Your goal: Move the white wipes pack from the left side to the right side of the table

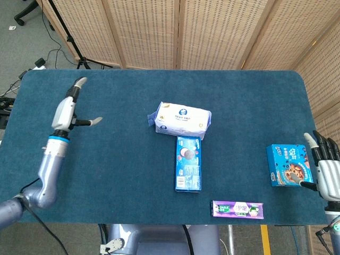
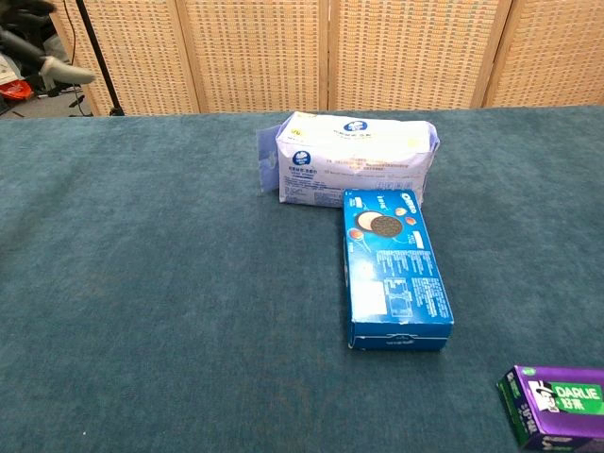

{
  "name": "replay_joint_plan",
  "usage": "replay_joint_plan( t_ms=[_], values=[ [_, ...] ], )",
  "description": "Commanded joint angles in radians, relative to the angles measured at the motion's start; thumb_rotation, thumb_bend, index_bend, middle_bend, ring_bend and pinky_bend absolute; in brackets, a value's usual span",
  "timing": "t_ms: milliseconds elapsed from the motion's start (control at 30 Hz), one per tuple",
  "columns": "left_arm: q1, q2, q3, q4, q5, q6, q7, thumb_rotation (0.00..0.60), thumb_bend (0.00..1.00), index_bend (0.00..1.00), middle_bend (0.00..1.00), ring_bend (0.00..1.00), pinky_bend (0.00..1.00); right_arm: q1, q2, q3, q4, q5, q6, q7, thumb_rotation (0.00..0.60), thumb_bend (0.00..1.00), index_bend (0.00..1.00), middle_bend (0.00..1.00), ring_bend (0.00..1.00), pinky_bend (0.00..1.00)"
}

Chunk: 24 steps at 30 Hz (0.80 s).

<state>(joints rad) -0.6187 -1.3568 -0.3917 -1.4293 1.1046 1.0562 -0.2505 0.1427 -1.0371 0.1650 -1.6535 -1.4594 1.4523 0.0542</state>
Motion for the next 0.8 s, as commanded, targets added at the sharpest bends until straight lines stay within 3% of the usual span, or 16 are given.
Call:
replay_joint_plan(
  t_ms=[33,367,433,500,667,733,800],
  values=[
    [0.145,0.168,0.102,-0.1,0.054,0.107,0.104,0.6,0.0,0.0,0.0,0.0,0.0,0.104,0.037,0.043,-0.048,0.008,-0.118,-0.103,0.6,0.0,0.0,0.0,0.0,0.0],
    [0.294,0.215,0.191,-0.05,0.107,0.21,0.025,0.6,0.0,0.0,0.0,0.0,0.0,0.318,0.042,0.116,-0.109,0.063,-0.341,-0.277,0.6,0.0,0.01,0.0,0.0,0.0],
    [0.322,0.213,0.2,-0.054,0.102,0.24,0.029,0.6,0.0,0.0,0.0,0.0,0.0,0.369,0.032,0.125,-0.106,0.062,-0.398,-0.283,0.6,0.05,0.04,0.0,0.0,0.0],
    [0.344,0.216,0.205,-0.064,0.094,0.263,0.039,0.6,0.0,0.0,0.0,0.0,0.0,0.413,0.023,0.134,-0.1,0.065,-0.446,-0.277,0.6,0.19,0.06,0.0,0.0,0.0],
    [0.385,0.233,0.213,-0.107,0.077,0.307,0.084,0.6,0.0,0.0,0.0,0.0,0.0,0.523,-0.01,0.158,-0.075,0.086,-0.566,-0.252,0.6,0.84,0.17,0.0,0.0,0.0],
    [0.402,0.247,0.218,-0.138,0.07,0.319,0.099,0.6,0.0,0.0,0.0,0.0,0.0,0.573,-0.03,0.167,-0.055,0.094,-0.611,-0.272,0.6,0.97,0.2,0.02,0.0,0.0],
    [0.416,0.257,0.223,-0.168,0.067,0.332,0.112,0.6,0.0,0.0,0.0,0.0,0.0,0.629,-0.064,0.178,-0.027,0.105,-0.652,-0.299,0.6,1.0,0.22,0.05,0.0,0.01]
  ],
)
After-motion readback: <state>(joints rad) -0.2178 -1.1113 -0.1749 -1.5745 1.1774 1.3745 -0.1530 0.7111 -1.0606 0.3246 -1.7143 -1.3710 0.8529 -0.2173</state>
